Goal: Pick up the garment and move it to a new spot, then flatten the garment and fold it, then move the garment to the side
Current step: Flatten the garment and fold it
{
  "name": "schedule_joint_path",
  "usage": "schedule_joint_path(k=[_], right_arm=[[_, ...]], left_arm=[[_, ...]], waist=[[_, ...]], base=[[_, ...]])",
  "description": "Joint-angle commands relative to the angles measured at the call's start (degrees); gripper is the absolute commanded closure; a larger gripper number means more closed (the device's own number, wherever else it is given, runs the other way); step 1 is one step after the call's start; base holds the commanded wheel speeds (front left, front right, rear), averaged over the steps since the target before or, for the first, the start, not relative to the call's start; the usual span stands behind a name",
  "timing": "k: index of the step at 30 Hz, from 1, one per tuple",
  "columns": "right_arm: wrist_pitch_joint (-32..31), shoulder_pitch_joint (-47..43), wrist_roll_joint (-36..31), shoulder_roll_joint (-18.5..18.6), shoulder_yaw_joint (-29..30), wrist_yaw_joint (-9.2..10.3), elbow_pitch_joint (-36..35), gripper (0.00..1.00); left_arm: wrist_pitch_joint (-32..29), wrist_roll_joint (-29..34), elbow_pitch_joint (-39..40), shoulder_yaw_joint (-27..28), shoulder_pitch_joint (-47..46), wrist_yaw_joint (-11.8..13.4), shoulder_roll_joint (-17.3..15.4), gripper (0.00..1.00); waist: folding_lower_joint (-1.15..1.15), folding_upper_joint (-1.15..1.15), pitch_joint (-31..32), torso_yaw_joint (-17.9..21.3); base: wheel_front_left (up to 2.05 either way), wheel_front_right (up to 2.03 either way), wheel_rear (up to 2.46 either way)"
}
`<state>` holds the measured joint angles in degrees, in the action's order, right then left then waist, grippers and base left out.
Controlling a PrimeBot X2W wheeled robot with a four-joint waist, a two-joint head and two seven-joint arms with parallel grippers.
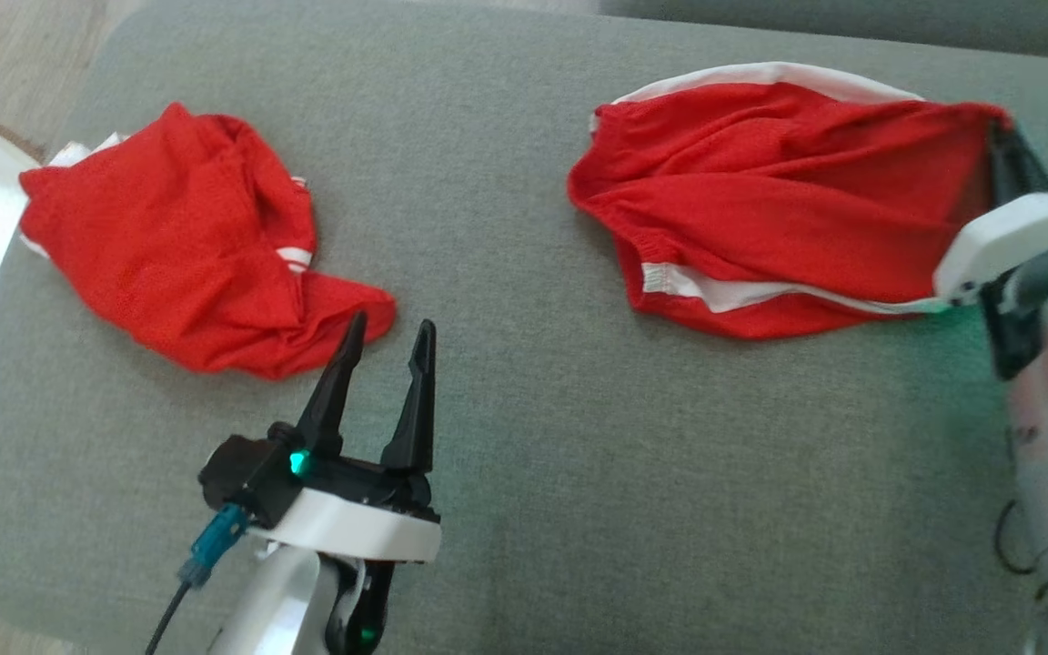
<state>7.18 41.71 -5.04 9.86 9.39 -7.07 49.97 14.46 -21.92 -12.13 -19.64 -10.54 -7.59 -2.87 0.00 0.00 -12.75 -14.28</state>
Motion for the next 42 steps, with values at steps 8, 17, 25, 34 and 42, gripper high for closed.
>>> schedule_joint_path(k=[8,17,25,34,42], right_arm=[[-0.7,7.8,-3.9,3.8,6.9,-0.42,4.2,0.00],[6.6,6.8,-6.8,-1.7,7.0,-0.42,3.8,0.00],[7.8,-4.7,2.6,-6.6,-1.3,-0.42,-9.3,0.00],[7.8,-24.4,13.2,-7.0,-9.4,-0.42,-27.5,0.00],[7.8,-32.0,14.4,-7.0,-11.0,-0.42,-32.6,0.00]], left_arm=[[0.5,-0.7,1.5,1.2,-3.8,0.1,0.0,0.00],[0.5,0.1,2.6,3.6,-2.8,0.1,0.0,0.00],[0.5,0.2,2.5,4.3,-2.0,0.1,0.0,0.00],[0.5,-0.7,-1.0,4.1,-2.4,0.1,-0.1,0.00],[0.5,-0.4,-4.4,4.4,-2.8,0.1,-0.2,0.00]], waist=[[0.00,0.00,-1.5,-2.3],[0.00,0.00,1.7,0.8],[0.00,0.00,5.5,6.0],[0.00,0.00,7.5,12.1],[0.00,0.00,7.2,15.9]], base=[[0.00,0.00,0.00],[0.00,0.00,0.00],[0.00,0.00,0.00],[0.00,0.00,0.00],[0.00,0.00,0.00]])
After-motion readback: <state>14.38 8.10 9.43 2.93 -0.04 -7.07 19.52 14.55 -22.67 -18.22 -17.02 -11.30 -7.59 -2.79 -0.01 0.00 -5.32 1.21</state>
